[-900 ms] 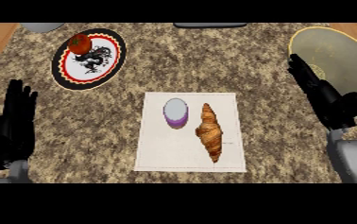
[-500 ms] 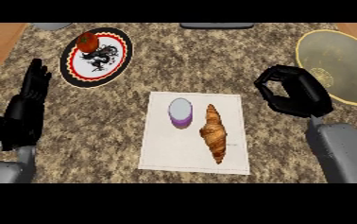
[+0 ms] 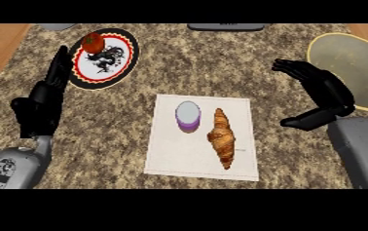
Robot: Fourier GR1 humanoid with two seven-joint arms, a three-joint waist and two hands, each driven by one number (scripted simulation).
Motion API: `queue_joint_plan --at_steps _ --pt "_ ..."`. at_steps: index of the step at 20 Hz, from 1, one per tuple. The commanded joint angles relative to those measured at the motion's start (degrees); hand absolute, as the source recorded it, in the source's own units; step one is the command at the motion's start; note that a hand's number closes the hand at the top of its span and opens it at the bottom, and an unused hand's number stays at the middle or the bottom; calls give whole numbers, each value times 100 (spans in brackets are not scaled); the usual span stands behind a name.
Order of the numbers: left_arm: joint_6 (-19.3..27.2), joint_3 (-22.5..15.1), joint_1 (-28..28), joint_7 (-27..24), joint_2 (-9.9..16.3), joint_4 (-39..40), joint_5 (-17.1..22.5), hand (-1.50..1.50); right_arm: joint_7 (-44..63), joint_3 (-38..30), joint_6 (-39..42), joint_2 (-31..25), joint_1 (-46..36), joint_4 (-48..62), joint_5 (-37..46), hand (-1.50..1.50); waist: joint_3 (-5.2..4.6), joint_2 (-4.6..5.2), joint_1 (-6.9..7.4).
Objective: Pick the croissant from the placemat and place it in the bowl
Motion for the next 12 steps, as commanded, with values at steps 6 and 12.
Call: queue_joint_plan --at_steps 6,12 --pt "84 -121 89 331 -52 -205 -296 0 -53 873 184 -837 -714 -443 1411 -150 -24 -76 5" --pt "152 -134 -187 455 -279 193 -474 0 855 1655 173 -722 -1104 -1080 2169 -150 -30 -65 -95"
